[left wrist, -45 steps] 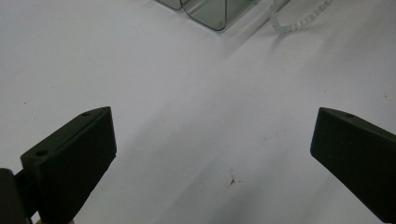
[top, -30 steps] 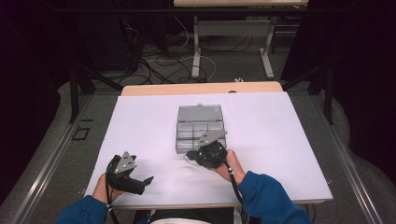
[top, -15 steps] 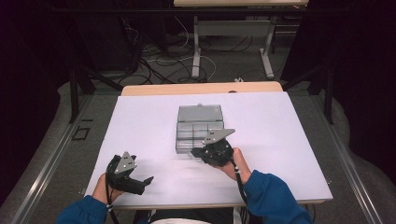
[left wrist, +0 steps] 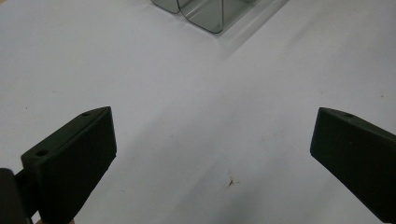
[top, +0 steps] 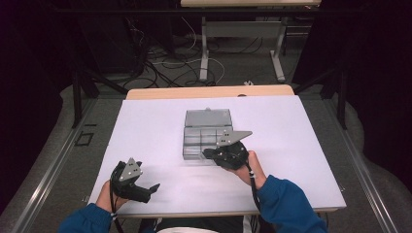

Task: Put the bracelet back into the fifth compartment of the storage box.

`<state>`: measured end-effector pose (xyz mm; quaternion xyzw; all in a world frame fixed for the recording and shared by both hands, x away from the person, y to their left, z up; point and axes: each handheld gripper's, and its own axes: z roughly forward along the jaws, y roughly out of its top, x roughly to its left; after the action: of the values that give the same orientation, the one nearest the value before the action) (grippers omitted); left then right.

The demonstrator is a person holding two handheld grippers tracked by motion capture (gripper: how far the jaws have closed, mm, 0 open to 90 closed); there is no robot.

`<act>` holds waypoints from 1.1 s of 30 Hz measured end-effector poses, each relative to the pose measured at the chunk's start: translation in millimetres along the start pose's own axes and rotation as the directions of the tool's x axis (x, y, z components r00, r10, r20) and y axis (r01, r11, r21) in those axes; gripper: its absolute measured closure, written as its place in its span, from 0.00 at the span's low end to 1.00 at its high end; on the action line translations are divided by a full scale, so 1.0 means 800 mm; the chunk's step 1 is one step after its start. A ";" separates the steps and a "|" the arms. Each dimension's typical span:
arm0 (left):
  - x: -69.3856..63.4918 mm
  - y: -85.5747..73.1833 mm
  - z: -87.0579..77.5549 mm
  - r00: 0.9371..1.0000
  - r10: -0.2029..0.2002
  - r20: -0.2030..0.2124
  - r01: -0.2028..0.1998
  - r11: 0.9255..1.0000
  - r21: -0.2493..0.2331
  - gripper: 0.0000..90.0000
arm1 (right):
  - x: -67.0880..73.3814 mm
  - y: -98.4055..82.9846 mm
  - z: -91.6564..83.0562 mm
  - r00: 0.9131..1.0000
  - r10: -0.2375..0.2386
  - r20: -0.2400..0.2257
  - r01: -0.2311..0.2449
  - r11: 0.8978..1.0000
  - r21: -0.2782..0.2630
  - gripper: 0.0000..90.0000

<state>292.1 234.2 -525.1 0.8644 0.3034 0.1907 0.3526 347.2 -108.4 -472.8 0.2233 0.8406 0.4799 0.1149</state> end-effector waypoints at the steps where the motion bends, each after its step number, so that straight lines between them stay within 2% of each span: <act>1: 0.000 0.000 0.000 1.000 0.000 -0.001 0.000 1.000 0.000 0.00 | 0.000 0.000 -0.001 1.000 0.008 0.003 -0.008 1.000 -0.010 0.95; 2: 0.000 0.000 0.000 1.000 0.000 -0.001 0.000 1.000 0.000 0.00 | -0.001 0.000 -0.002 1.000 0.006 -0.003 -0.006 1.000 0.001 0.95; 14: 0.000 0.000 -0.001 1.000 -0.001 0.001 0.001 1.000 -0.002 0.00 | -0.010 0.006 -0.014 0.999 0.008 0.031 -0.007 0.999 -0.032 0.95; 22: -0.001 0.001 -0.001 1.000 0.004 -0.004 -0.004 1.000 -0.003 0.00 | -0.013 0.009 -0.017 0.998 0.016 0.056 -0.012 0.998 -0.065 0.95; 24: 0.000 0.001 -0.002 1.000 0.012 -0.010 -0.012 1.000 -0.005 0.00 | -0.014 0.010 -0.019 0.998 0.020 0.057 -0.017 0.998 -0.053 0.95; 33: -0.001 0.001 -0.001 1.000 0.006 -0.002 -0.006 1.000 -0.010 0.00 | -0.022 0.012 -0.019 0.996 0.023 0.083 -0.017 0.997 -0.079 0.95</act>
<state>291.3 233.4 -524.3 0.8635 0.3000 0.1941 0.3560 359.1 -124.5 -456.7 0.2469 0.8132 0.5040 0.1538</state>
